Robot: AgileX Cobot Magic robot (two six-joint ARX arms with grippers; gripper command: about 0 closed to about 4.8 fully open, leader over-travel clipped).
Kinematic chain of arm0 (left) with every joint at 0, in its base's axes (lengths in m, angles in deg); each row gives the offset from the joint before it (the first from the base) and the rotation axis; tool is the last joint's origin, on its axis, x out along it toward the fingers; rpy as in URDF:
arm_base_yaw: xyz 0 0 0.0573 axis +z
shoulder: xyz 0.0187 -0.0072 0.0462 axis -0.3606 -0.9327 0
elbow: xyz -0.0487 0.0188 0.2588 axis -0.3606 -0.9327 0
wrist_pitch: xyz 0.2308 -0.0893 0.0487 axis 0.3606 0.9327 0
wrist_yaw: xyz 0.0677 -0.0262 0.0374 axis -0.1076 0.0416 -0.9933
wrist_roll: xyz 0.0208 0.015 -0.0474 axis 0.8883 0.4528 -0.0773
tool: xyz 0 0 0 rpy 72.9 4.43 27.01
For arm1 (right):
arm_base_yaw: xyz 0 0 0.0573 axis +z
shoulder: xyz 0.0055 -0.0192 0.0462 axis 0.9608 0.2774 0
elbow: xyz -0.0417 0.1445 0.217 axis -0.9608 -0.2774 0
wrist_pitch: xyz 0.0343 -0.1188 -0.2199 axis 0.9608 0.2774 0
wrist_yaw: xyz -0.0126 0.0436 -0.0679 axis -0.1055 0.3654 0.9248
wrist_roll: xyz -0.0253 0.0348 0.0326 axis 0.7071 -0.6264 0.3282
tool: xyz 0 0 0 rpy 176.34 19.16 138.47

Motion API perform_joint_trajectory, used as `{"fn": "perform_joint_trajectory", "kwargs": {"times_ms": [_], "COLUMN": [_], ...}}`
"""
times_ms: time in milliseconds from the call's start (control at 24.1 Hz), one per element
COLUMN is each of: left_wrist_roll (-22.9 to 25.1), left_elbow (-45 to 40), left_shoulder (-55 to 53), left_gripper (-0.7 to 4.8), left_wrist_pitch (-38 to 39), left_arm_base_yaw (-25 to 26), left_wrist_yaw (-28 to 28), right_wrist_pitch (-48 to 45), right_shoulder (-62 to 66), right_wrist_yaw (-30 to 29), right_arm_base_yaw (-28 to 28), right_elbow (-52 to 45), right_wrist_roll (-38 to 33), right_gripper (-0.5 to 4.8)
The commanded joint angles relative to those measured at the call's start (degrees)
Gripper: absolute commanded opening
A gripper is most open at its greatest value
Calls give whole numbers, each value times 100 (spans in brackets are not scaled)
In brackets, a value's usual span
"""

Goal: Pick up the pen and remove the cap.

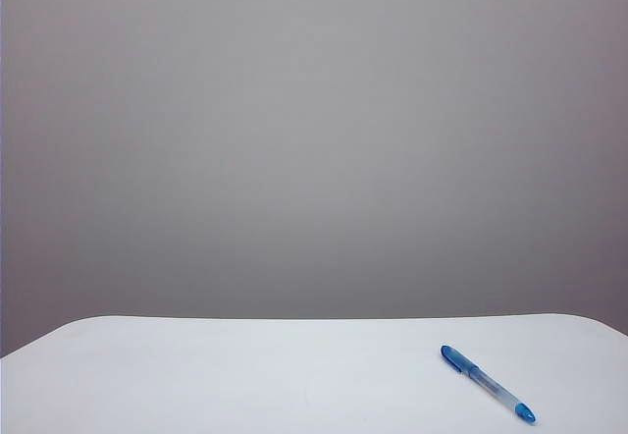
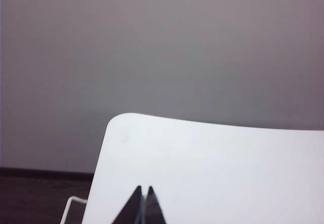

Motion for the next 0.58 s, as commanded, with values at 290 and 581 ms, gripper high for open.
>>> {"fn": "perform_joint_trajectory", "kwargs": {"times_ms": [290, 581], "left_wrist_roll": [-20, -640], "left_elbow": [22, 284], "left_shoulder": [0, -4], "left_gripper": [-6, -6], "left_wrist_pitch": [-120, -363], "left_arm_base_yaw": [4, 4], "left_wrist_yaw": [131, 131], "right_wrist_pitch": [-713, -1700], "right_shoulder": [4, 15], "right_wrist_yaw": [98, -208], "right_arm_base_yaw": [4, 4], "right_elbow": [-37, -11], "right_wrist_roll": [-245, -575], "right_gripper": [0, -1]}}
